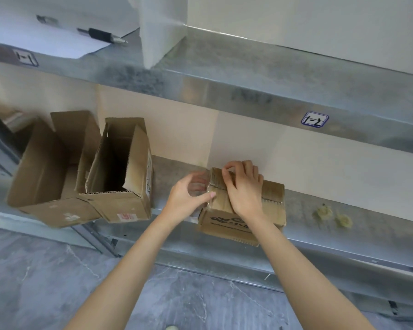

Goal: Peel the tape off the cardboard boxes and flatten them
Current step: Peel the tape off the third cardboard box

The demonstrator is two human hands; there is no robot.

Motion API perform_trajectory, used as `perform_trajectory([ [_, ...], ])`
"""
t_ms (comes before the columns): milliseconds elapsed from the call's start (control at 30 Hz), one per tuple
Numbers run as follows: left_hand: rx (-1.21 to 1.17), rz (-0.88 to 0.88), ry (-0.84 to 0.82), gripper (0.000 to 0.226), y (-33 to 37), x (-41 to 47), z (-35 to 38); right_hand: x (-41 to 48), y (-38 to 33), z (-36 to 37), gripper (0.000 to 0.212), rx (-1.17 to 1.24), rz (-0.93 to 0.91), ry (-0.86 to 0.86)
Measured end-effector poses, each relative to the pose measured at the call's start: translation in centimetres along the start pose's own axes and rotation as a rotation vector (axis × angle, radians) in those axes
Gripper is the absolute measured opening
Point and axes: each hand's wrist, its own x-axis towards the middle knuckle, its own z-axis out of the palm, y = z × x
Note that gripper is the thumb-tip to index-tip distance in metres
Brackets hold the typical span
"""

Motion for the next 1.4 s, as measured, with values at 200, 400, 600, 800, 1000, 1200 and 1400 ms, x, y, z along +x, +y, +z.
perform_trajectory([
  [200, -0.282, -0.215, 0.045, 0.019, 0.5, 1.7, 0.5, -0.7, 0.4, 0.3, 0.024, 0.021, -0.026, -0.029],
  [400, -0.567, -0.432, -0.036, 0.02, 1.1, 2.8, 0.8, -1.3, 0.2, 0.1, 0.023, 0.021, -0.039, -0.029],
  [600, -0.495, -0.481, -0.159, 0.017, 0.8, 3.4, 0.3, -1.5, 0.4, 0.2, 0.023, 0.031, -0.055, -0.028],
  [800, -0.429, -0.437, -0.189, 0.007, 1.1, 3.3, 0.0, -1.8, 0.3, 0.1, 0.023, 0.045, -0.067, -0.018],
  [1000, -0.313, -0.172, -0.036, 0.018, 0.6, 2.5, 1.0, -1.8, 0.4, 0.1, 0.023, 0.043, -0.068, -0.022],
  [1200, -0.017, 0.107, 0.105, 0.013, 0.7, 1.7, 1.3, -2.1, 0.3, 0.2, 0.023, 0.034, -0.076, -0.007],
  [1400, 0.153, 0.147, 0.119, 0.009, 0.8, 2.2, 0.5, -2.1, 0.3, 0.3, 0.022, 0.086, -0.062, 0.01],
])
